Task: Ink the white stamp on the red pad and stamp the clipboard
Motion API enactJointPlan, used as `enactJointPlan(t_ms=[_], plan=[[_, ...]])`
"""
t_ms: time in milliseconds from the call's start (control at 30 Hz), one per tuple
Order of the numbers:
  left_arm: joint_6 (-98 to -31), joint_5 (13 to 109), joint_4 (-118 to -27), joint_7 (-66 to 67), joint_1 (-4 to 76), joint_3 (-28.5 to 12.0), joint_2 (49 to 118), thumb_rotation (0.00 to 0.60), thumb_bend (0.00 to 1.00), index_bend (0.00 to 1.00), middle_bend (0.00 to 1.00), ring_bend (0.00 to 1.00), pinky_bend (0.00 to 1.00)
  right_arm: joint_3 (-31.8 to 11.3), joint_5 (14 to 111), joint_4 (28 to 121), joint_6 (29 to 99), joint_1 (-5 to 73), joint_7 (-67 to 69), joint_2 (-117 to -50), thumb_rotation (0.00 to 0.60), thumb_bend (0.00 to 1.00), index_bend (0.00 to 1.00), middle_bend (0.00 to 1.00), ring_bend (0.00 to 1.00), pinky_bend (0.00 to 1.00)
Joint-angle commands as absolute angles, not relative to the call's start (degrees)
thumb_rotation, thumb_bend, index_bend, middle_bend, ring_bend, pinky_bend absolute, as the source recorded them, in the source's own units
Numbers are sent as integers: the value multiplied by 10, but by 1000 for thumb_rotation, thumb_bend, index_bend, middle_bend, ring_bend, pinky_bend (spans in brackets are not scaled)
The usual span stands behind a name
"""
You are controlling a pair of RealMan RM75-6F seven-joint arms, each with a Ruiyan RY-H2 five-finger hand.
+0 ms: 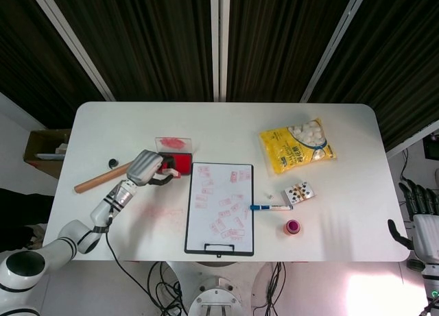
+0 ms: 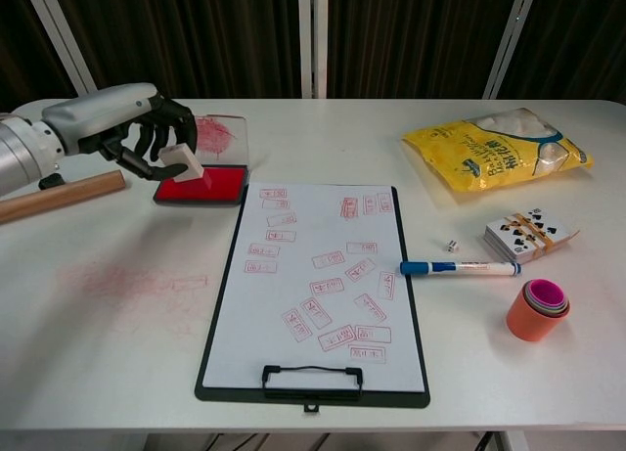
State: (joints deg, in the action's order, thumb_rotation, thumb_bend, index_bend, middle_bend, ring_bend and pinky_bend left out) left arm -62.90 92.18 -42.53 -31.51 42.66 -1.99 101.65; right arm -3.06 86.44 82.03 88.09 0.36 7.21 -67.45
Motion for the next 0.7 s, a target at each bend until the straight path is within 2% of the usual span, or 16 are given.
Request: enactJointPlan(t_ms=[33, 333, 700], plan=[[-619, 922, -391, -315, 441, -21, 1035, 600, 452, 665, 655, 676, 704, -32, 861, 819, 881, 2, 75, -674, 600, 294, 0, 0, 0, 0], [-579, 904, -319, -318, 464, -28, 1071, 600, 453, 671, 661, 713, 724, -33, 858, 817, 877, 2, 74, -675, 600, 297, 0, 0, 0, 0], [-530, 883, -278, -306, 482, -33, 1096, 600, 456, 681, 673, 726, 728, -33, 856, 819, 873, 3, 71, -676, 600, 296, 0, 0, 0, 0]])
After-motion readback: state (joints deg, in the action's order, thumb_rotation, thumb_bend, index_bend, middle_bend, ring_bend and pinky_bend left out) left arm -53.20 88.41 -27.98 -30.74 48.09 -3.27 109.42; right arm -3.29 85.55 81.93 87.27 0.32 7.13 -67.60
